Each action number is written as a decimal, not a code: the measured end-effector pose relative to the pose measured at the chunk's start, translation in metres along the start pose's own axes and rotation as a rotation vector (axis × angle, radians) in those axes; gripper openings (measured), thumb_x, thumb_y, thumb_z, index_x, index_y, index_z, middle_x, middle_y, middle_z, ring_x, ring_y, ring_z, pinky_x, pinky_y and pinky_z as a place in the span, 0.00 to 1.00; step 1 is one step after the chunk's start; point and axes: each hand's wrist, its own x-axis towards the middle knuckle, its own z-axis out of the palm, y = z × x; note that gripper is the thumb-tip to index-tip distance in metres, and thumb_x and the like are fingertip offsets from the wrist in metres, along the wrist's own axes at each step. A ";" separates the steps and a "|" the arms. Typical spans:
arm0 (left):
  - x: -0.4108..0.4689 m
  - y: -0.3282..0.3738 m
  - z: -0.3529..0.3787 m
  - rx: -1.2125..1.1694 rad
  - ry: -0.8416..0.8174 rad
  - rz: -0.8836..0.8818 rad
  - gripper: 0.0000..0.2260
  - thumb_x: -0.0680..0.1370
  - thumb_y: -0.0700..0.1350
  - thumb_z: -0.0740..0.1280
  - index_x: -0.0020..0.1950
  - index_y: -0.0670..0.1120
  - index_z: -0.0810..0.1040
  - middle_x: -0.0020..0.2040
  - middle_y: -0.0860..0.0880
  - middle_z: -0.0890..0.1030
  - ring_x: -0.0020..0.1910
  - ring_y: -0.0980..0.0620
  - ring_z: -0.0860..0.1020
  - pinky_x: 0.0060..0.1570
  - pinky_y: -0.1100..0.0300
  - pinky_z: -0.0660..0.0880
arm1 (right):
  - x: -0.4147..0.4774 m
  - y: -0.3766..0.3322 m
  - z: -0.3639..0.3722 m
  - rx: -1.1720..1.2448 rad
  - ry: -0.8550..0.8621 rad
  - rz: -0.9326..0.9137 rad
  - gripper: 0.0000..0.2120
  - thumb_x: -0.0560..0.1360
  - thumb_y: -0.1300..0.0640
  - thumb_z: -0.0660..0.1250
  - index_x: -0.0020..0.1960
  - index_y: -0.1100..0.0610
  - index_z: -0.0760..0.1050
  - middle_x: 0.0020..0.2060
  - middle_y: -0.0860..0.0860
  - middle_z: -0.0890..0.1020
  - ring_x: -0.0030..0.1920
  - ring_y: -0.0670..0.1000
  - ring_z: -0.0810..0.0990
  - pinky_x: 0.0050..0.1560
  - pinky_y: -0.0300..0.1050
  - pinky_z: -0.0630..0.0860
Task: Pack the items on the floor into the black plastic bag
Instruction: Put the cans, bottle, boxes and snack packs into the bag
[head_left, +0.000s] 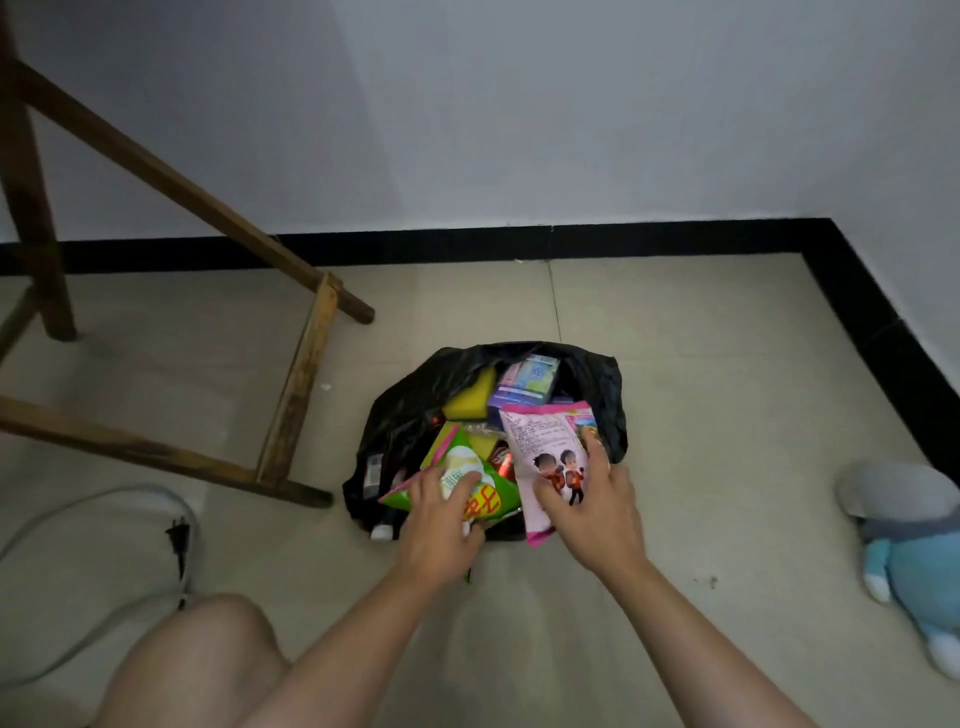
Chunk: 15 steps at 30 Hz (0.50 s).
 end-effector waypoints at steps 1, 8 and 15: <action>0.007 -0.005 0.004 -0.001 0.000 0.025 0.29 0.70 0.48 0.70 0.71 0.54 0.70 0.70 0.43 0.62 0.69 0.43 0.58 0.59 0.46 0.74 | -0.002 0.001 0.003 -0.020 0.010 0.003 0.41 0.71 0.37 0.67 0.78 0.40 0.50 0.60 0.56 0.72 0.63 0.59 0.71 0.58 0.55 0.73; 0.046 -0.032 0.017 -0.203 -0.035 -0.053 0.38 0.68 0.50 0.78 0.75 0.54 0.65 0.75 0.41 0.56 0.75 0.40 0.54 0.70 0.44 0.65 | -0.014 0.008 0.024 -0.317 0.091 -0.158 0.41 0.70 0.33 0.62 0.78 0.42 0.51 0.56 0.56 0.73 0.57 0.58 0.72 0.56 0.56 0.73; 0.028 -0.055 -0.010 -0.324 -0.162 -0.027 0.53 0.64 0.43 0.78 0.79 0.49 0.46 0.77 0.44 0.52 0.77 0.47 0.50 0.72 0.52 0.56 | -0.011 -0.013 0.051 -0.596 0.157 -0.246 0.42 0.67 0.37 0.67 0.77 0.41 0.57 0.61 0.60 0.72 0.61 0.61 0.71 0.61 0.60 0.63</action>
